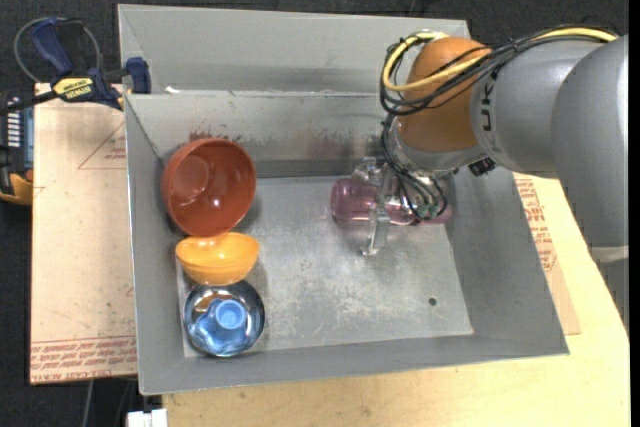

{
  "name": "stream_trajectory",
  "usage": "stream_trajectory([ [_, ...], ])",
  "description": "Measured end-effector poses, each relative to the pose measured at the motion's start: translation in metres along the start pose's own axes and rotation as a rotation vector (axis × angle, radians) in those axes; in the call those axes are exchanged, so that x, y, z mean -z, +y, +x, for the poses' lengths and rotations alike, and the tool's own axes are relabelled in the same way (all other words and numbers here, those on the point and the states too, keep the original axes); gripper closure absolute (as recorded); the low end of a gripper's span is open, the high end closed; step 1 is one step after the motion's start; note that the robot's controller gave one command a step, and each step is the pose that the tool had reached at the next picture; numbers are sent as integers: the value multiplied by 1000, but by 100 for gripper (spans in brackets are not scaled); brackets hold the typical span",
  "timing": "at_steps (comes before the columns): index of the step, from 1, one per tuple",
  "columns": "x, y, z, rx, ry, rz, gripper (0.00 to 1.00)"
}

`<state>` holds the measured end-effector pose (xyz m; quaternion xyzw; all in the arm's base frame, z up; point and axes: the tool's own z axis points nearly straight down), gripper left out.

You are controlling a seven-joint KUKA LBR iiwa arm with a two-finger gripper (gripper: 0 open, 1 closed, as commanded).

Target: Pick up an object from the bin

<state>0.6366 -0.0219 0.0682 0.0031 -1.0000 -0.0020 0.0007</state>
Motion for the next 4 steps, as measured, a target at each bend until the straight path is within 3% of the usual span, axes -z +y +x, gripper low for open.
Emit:
stream_trajectory([
  [1, 65, 30, -4, -47, -21, 5, 0],
  [2, 32, -3, 3, -68, 0, 4, 0],
  [3, 2, 8, 10, -224, -25, 2, 0],
  [4, 3, 9, 7, -179, -14, 3, 100],
])
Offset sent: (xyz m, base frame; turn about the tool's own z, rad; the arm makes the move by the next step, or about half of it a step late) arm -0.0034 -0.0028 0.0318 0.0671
